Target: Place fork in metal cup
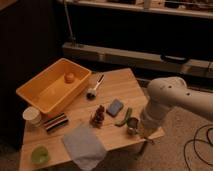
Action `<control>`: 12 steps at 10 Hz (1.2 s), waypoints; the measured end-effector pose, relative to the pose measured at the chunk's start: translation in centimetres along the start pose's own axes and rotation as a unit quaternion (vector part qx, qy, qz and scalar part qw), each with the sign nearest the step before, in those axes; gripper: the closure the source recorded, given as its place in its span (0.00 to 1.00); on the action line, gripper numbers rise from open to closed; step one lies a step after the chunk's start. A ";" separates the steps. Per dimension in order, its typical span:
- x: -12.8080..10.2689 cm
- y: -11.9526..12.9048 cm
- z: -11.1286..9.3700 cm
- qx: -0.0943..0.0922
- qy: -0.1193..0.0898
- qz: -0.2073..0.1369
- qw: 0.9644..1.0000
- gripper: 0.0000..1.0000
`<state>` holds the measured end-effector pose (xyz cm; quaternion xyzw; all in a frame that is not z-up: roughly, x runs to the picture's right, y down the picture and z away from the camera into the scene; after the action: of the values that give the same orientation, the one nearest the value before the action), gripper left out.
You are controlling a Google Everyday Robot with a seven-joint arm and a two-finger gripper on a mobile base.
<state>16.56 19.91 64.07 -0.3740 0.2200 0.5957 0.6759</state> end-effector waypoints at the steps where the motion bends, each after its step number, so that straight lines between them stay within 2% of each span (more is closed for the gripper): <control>1: -0.3 -0.3 0.2 0.002 0.004 0.005 1.000 1.00; 3: -1.4 -1.0 0.8 0.005 0.008 0.011 1.000 1.00; 6: -3.5 -0.6 1.1 0.008 0.014 0.002 1.000 1.00; 9: -3.4 -0.9 0.2 0.007 0.023 -0.003 1.000 1.00; 12: -2.6 -1.5 -1.8 0.000 0.026 -0.007 1.000 1.00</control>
<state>17.80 16.80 65.23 -0.3913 0.2351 0.5812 0.6737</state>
